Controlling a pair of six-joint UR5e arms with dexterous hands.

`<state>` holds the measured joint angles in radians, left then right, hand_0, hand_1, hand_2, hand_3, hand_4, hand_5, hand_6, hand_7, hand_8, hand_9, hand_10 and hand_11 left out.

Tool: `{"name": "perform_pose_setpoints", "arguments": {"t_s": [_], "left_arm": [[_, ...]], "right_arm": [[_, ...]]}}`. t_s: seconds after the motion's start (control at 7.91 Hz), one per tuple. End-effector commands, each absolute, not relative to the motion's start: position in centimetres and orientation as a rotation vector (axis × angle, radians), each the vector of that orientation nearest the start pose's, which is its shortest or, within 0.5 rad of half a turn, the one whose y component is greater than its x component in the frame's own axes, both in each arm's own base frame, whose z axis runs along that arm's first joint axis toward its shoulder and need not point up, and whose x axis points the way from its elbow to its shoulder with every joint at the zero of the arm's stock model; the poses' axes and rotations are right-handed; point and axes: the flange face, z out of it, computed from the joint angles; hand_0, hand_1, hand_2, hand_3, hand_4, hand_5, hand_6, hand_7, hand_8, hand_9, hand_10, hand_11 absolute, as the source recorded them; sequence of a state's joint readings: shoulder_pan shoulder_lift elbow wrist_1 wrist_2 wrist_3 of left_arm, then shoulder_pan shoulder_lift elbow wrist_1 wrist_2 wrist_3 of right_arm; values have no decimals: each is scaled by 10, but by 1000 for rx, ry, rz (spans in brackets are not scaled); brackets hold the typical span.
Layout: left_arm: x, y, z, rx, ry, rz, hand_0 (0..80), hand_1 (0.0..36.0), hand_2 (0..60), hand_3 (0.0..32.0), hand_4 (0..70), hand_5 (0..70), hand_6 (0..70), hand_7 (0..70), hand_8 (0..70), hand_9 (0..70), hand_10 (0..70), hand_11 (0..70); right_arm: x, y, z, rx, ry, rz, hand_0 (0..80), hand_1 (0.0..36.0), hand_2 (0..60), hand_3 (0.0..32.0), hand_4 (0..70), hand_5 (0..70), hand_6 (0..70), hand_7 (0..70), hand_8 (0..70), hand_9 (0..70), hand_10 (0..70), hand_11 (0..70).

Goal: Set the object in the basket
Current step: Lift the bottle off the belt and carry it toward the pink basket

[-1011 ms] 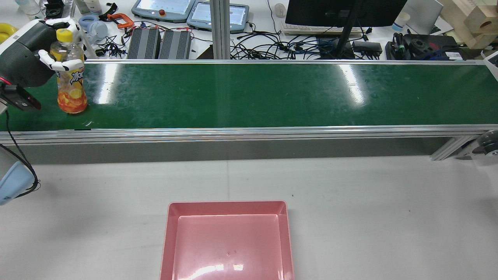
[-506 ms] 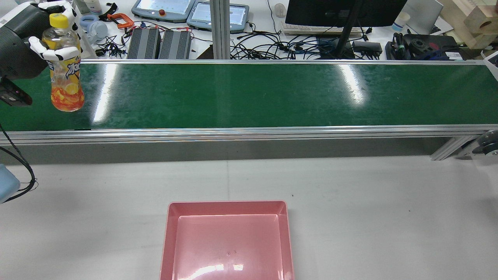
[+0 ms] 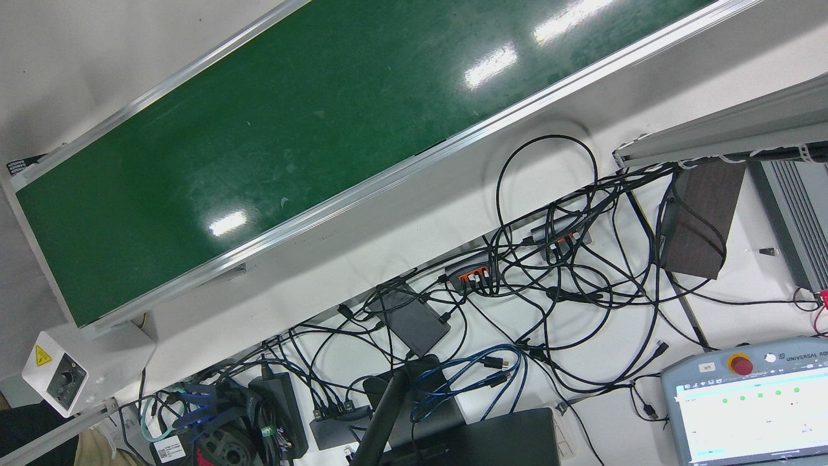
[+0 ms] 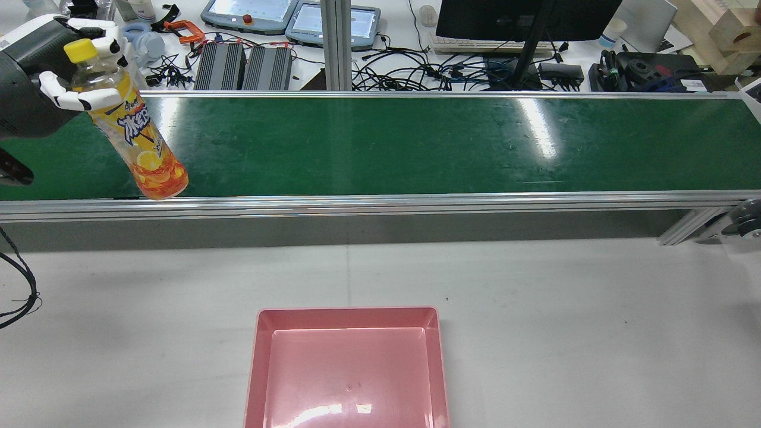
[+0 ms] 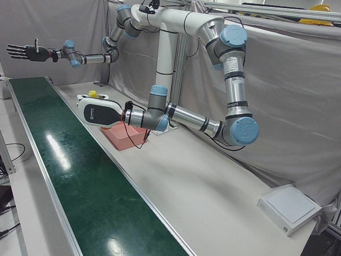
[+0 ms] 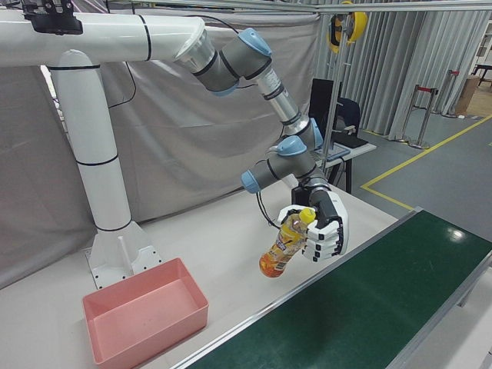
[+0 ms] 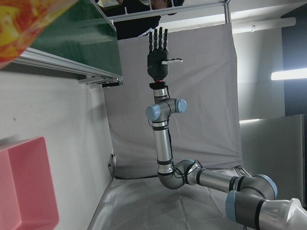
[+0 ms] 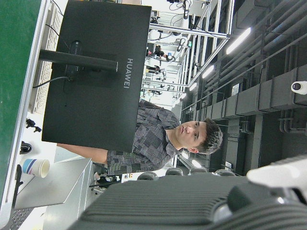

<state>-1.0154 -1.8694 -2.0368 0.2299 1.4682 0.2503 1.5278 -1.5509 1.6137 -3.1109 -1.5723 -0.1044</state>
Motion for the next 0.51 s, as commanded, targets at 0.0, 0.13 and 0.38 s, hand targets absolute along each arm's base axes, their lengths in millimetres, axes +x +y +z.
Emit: {"name": "perform_pose_setpoints", "arguments": {"t_s": [0.0,0.13,0.38], "left_arm": [[164,-472,313,-338,2455,-1256,645,228,600,0,700,700,700,700,700,700,700,700],[166,-447,316,-366,2439,-1236,643,223,600,0,700,700,700,700,700,700,700,700],[164,-399,324,-356,2394,-1183,643,218,600,0,700,700,700,700,700,700,700,700]], "right_arm": [[111,-514,653,-72,2399,-2179,0,0,0,0,0,0,0,0,0,0,0,0],[111,-514,653,-72,2399,-2179,0,0,0,0,0,0,0,0,0,0,0,0],[111,-514,653,-72,2399,-2179,0,0,0,0,0,0,0,0,0,0,0,0]]}}
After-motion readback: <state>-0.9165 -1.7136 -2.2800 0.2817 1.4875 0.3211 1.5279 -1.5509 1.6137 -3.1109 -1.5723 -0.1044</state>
